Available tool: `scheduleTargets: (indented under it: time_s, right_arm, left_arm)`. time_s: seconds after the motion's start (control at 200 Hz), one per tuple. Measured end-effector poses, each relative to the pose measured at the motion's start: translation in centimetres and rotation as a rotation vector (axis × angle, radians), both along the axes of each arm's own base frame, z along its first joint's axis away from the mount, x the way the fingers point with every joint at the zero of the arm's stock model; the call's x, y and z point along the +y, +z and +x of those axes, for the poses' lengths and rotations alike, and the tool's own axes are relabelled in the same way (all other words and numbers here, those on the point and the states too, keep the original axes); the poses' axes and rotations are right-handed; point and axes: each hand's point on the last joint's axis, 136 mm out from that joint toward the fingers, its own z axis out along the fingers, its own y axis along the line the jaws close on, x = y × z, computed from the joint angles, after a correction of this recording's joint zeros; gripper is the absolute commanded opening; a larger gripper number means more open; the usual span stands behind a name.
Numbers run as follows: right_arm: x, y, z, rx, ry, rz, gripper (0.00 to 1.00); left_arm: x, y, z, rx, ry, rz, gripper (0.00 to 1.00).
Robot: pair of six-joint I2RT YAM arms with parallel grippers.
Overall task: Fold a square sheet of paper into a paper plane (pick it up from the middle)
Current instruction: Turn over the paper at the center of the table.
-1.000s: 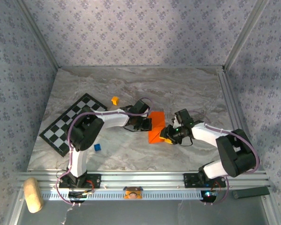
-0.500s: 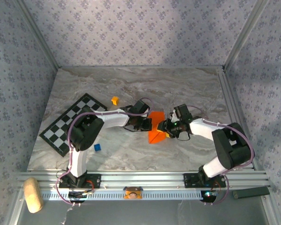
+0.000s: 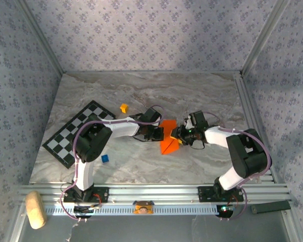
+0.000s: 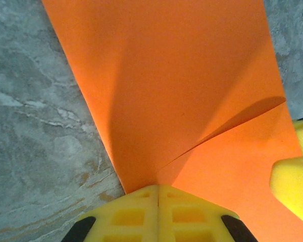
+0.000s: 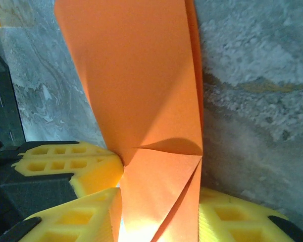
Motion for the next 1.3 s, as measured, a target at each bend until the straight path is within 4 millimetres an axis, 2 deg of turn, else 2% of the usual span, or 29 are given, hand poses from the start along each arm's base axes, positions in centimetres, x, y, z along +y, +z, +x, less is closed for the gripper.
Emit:
scheduleTargets:
  time_s: [0.17, 0.465, 0.82, 1.03, 1.129, 1.214, 1.299]
  right_arm:
    - [-0.2, -0.3, 0.2, -0.001, -0.010, 0.009, 0.29]
    - [-0.6, -1.1, 0.2, 0.000, -0.023, 0.036, 0.23]
    - [-0.6, -0.9, 0.5, -0.030, -0.023, 0.068, 0.09]
    - [-0.8, -0.6, 0.6, -0.033, -0.024, 0.085, 0.03]
    - [-1.0, -0.2, 0.8, -0.045, -0.024, 0.091, 0.02]
    - [-1.2, 0.5, 0.5, -0.061, -0.010, 0.078, 0.02]
    - [-1.6, 1.4, 0.3, -0.086, 0.010, 0.042, 0.02]
  left_arm:
    - [0.0, 0.0, 0.0, 0.000, 0.000, 0.000, 0.06]
    - [-0.1, 0.0, 0.0, -0.001, -0.001, -0.001, 0.06]
    - [-0.2, 0.0, -0.2, 0.001, 0.000, -0.005, 0.08]
    - [-0.4, 0.4, -0.3, -0.010, 0.014, -0.031, 0.23]
    - [0.0, 1.0, -0.6, -0.015, 0.025, -0.041, 0.33]
    - [0.6, 2.1, -0.7, -0.045, 0.038, -0.045, 0.39]
    - [1.3, 4.1, -0.4, -0.099, 0.065, -0.056, 0.43]
